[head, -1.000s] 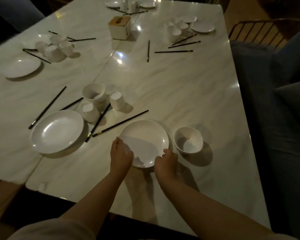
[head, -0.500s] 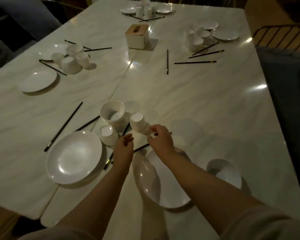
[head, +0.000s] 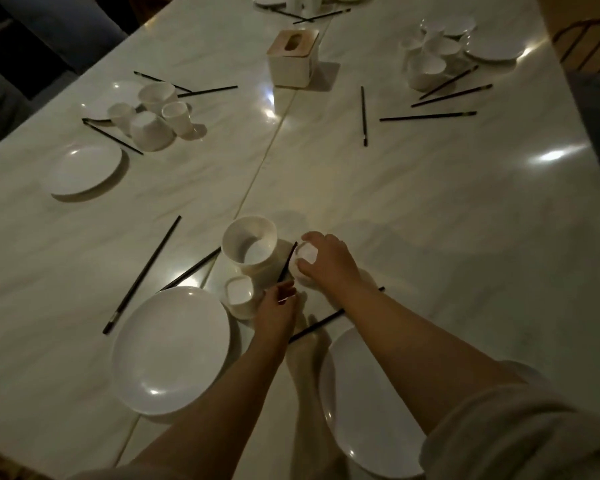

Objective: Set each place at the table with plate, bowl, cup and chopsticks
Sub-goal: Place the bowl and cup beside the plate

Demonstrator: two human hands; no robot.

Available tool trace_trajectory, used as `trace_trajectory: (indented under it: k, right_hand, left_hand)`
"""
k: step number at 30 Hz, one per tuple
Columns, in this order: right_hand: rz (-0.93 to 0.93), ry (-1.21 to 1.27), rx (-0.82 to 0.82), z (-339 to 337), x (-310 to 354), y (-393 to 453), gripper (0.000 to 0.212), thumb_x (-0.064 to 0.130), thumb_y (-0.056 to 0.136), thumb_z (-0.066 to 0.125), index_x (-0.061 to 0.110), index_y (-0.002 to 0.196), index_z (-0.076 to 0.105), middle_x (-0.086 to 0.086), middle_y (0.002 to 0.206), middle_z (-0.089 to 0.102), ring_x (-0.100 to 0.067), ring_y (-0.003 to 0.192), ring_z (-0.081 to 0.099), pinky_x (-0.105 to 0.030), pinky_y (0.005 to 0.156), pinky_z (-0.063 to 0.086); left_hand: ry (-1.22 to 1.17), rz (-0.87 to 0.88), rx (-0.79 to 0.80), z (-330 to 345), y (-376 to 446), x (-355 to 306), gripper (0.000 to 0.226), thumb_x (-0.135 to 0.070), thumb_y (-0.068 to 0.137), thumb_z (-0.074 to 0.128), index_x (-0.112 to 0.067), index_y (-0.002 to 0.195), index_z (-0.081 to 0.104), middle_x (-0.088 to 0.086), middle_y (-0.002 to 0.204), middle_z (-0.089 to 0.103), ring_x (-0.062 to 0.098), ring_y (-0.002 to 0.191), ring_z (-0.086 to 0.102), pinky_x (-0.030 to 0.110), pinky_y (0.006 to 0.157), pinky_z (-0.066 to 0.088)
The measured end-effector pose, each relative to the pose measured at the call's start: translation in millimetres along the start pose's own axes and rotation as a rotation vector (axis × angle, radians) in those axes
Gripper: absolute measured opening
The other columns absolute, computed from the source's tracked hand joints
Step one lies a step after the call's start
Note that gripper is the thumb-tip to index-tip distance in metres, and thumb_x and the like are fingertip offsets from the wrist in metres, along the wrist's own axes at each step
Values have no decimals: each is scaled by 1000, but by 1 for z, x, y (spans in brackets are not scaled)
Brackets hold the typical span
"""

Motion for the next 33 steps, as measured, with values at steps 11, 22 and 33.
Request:
trace_trajectory:
  k: [11,22,33]
  right_hand:
    - [76,528,-259,-64,-50,-77,51,17,75,76,26,117,48,5,120,55,-16,106,57,-8,71,47]
    - [211,382,-222,-130,-145,-131,66,18,72,75,27,129,42,4,116,56,-17,105,59,-44,91,53]
    - [269,79,-194,-129,-177,-138,61,15,75,72,20,129,44,-7,128,50,-24,114,52,-24,85,37]
  left_hand:
    - [-403,-66,167,61,-12,-51,36,-30,102,41,-1,112,60,15,103,69,25,98,68,40,93,54]
    - [191,372,365,157,-74,-67,43,-35,89,63,-24,130,58,-6,121,63,9,104,62,28,95,50]
    - [201,244,402,181,-88,-45,46,-26,76,46,-25,115,69,1,113,68,18,101,65,47,96,51]
Point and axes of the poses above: each hand's wrist, its own y-axis towards the middle knuckle, its own z-axis out of the palm, x = y × z, the point moved 3 cm from there along y, towards the middle knuckle
